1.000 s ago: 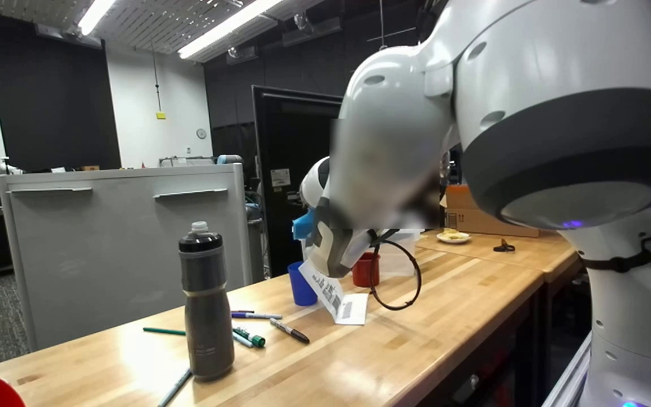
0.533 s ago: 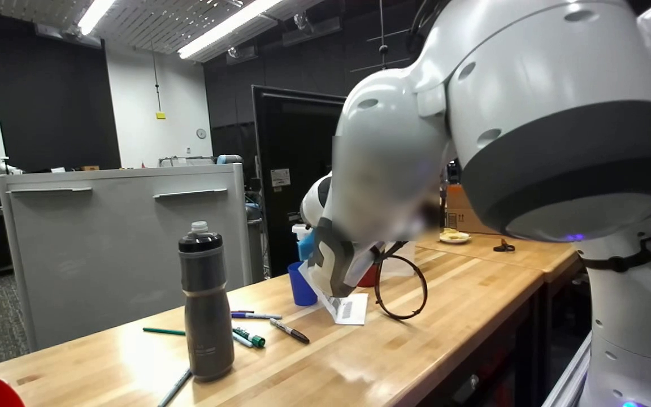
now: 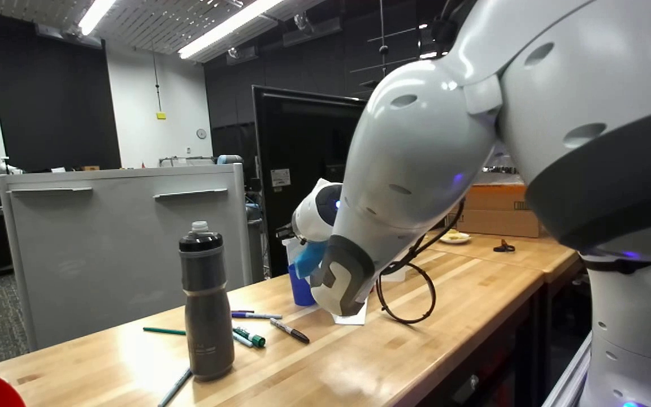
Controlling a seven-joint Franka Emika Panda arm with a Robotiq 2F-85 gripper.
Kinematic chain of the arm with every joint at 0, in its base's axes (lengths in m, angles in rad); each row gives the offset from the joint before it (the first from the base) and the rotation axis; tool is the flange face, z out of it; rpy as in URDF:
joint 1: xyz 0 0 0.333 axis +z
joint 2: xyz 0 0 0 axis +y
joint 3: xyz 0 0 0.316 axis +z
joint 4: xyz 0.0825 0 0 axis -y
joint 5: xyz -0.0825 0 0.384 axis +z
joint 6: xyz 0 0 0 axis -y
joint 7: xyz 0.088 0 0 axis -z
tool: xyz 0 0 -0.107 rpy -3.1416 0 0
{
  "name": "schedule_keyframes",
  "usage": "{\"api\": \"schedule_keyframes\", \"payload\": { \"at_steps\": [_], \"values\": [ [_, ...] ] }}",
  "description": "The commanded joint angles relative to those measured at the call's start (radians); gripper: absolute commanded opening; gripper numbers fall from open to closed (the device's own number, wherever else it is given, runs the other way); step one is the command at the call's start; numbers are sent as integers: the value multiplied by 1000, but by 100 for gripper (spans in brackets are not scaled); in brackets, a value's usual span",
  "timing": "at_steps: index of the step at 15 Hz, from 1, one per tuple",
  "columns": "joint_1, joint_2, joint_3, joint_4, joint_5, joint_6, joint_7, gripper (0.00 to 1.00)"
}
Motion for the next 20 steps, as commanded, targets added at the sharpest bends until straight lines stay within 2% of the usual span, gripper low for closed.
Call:
{"api": "schedule_keyframes", "payload": {
  "at_steps": [1,7,8,10,15,20],
  "values": [
    [21,11,29,-16,38,7,-66,0],
    [-51,3,90,-13,113,10,-180,0],
    [-55,15,86,-20,66,10,-140,0],
    [-65,26,97,-21,63,9,-147,0],
    [-49,57,139,-27,39,6,-168,0],
    [-8,143,175,-43,21,1,-165,0]
  ]
}}
